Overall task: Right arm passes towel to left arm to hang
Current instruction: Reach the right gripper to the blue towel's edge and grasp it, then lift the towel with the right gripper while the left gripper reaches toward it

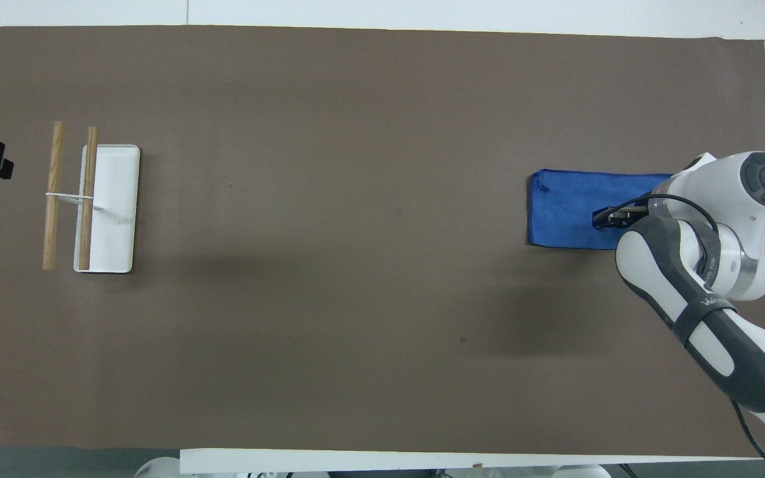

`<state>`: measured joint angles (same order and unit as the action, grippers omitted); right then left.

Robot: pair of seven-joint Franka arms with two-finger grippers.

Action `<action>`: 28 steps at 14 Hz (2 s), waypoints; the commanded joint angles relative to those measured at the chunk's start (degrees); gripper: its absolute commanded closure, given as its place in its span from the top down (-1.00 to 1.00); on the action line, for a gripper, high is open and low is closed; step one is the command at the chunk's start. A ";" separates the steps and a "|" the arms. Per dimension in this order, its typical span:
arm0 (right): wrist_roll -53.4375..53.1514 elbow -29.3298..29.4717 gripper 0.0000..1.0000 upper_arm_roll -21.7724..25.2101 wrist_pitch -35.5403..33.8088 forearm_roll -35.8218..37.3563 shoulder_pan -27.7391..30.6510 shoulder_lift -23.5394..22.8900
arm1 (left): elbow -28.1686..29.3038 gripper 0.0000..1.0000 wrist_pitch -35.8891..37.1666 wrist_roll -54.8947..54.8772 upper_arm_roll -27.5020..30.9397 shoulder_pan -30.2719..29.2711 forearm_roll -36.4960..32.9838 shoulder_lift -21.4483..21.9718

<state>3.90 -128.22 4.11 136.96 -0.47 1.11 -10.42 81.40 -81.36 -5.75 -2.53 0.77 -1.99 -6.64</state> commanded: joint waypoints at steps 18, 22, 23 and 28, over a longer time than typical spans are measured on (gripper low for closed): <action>-25.20 21.87 -1.00 -8.59 -30.09 -31.93 -5.84 1.54 | 8.14 1.00 -5.63 25.29 0.25 6.85 -0.39 4.78; -40.79 21.87 -1.00 -8.59 -20.08 -45.82 -16.30 1.45 | 16.15 1.00 -17.15 56.13 0.16 18.10 2.07 7.43; -42.47 21.78 -1.00 -8.59 -19.55 -48.46 -17.10 1.45 | 16.68 1.00 -18.56 62.81 0.16 20.91 2.16 6.99; -52.49 21.70 -1.00 -8.68 -19.54 -58.67 -19.39 1.54 | 21.25 0.99 -29.11 99.39 0.07 30.42 2.34 2.96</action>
<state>-45.59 -106.95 -4.61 117.64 -56.17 -17.81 -8.61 100.13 -106.96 84.22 -3.30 29.15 -0.35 -3.01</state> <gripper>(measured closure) 0.912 0.004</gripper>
